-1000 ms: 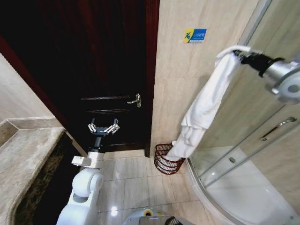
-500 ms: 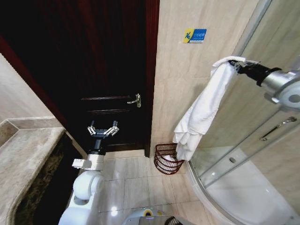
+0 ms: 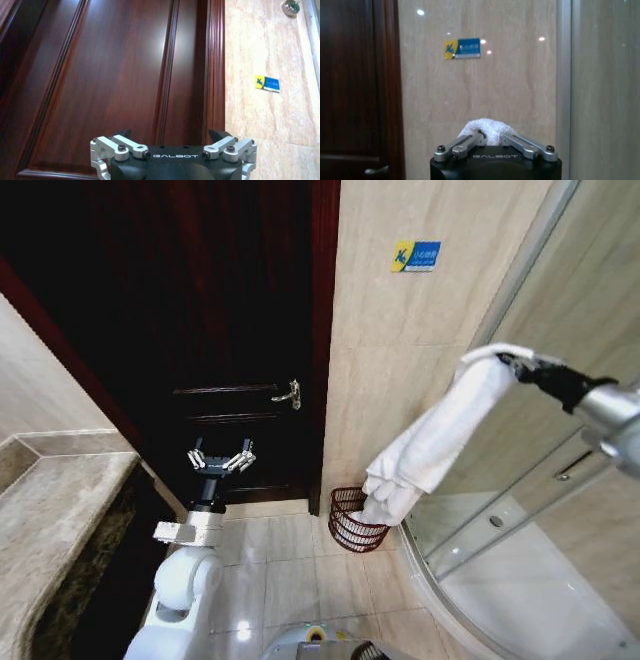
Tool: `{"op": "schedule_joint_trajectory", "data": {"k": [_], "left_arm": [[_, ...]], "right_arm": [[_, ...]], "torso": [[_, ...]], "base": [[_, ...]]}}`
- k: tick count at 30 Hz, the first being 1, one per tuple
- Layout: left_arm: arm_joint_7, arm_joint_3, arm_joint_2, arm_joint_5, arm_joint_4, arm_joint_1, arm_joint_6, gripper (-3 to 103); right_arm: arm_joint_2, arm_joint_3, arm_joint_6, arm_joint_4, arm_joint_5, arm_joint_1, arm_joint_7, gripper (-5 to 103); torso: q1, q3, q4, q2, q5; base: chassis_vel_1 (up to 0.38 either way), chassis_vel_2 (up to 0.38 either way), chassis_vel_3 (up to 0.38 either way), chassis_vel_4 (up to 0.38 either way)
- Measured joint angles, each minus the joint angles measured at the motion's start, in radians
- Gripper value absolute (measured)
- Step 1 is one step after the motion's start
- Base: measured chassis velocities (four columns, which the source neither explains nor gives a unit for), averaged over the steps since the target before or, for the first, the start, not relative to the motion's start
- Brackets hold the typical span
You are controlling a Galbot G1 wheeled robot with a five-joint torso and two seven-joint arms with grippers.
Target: Discard the used towel into the hamper.
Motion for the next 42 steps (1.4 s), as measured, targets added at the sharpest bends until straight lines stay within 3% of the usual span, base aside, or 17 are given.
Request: {"op": "schedule_joint_trajectory", "data": {"k": [2, 5, 6, 10, 11, 14, 17, 19, 25, 31, 37, 42], "left_arm": [[0.000, 0.000, 0.000, 0.001, -0.003, 0.001, 0.000, 100], [0.001, -0.004, 0.006, 0.001, -0.004, 0.001, 0.000, 100], [0.001, -0.004, 0.006, 0.001, -0.004, 0.001, 0.000, 100], [0.000, -0.010, 0.011, -0.002, 0.005, 0.001, 0.000, 100], [0.000, -0.010, 0.011, -0.002, 0.005, 0.001, 0.000, 100], [0.000, -0.009, 0.010, -0.001, 0.015, 0.001, -0.004, 100], [0.000, -0.008, 0.011, -0.001, 0.016, 0.002, -0.004, 100], [0.000, -0.010, 0.018, -0.001, 0.014, 0.001, -0.003, 100], [-0.001, -0.015, 0.023, 0.001, 0.013, 0.001, -0.001, 100], [-0.001, 0.002, 0.019, 0.018, 0.022, -0.003, 0.002, 100], [-0.003, 0.001, 0.026, 0.021, 0.019, -0.002, 0.013, 100], [-0.003, -0.003, 0.029, 0.022, 0.020, 0.004, 0.013, 100]], "right_arm": [[0.035, -0.031, -0.008, 0.019, -0.015, 0.024, -0.006, 2], [0.147, -0.171, -0.040, 0.089, -0.087, 0.143, -0.014, 2], [0.147, -0.171, -0.040, 0.089, -0.087, 0.143, -0.014, 2], [0.250, -0.379, -0.058, 0.148, -0.201, 0.274, -0.022, 2], [0.250, -0.379, -0.058, 0.148, -0.201, 0.274, -0.022, 2], [0.284, -0.538, -0.020, 0.111, -0.264, 0.411, -0.021, 2], [0.290, -0.594, -0.003, 0.083, -0.282, 0.468, -0.019, 2], [0.298, -0.688, 0.016, 0.014, -0.311, 0.581, -0.016, 2], [0.314, -0.772, 0.041, -0.099, -0.351, 0.725, -0.016, 2], [0.402, -0.869, 0.071, -0.196, -0.382, 0.868, 0.028, 2], [0.508, -0.924, 0.160, -0.358, -0.540, 0.988, 0.004, 2], [0.497, -0.932, 0.157, -0.393, -0.561, 1.084, 0.004, 2]], "torso": [[0.000, 0.000, 0.0000, 0.000, 0.0000], [0.000, 0.000, 0.0001, 0.000, -0.0001], [0.000, 0.000, 0.0001, 0.000, -0.0001], [0.000, 0.000, 0.0002, 0.000, 0.0001], [0.000, 0.000, 0.0002, 0.000, 0.0001], [0.000, 0.000, 0.0003, 0.000, 0.0000], [0.000, 0.000, 0.0003, 0.000, 0.0000], [0.000, 0.000, 0.0007, 0.000, 0.0002], [0.000, 0.000, -0.0001, 0.000, 0.0002], [0.000, 0.000, 0.0004, 0.000, 0.0002], [0.000, 0.000, 0.0001, 0.000, 0.0006], [0.000, 0.000, 0.0004, 0.000, 0.0001]], "base": [[0.000, 0.000, 0.000, 0.000], [0.000, 0.000, 0.000, 0.000], [0.000, 0.000, 0.000, 0.000], [0.000, 0.000, 0.000, 0.000], [0.000, 0.000, 0.000, 0.000], [0.000, 0.000, 0.000, 0.000], [0.000, 0.000, 0.000, 0.000], [0.000, 0.000, 0.000, 0.000], [0.000, 0.000, 0.000, 0.000], [0.000, 0.000, 0.000, 0.000], [0.000, 0.000, 0.000, 0.000], [0.000, 0.000, 0.000, 0.000]]}}
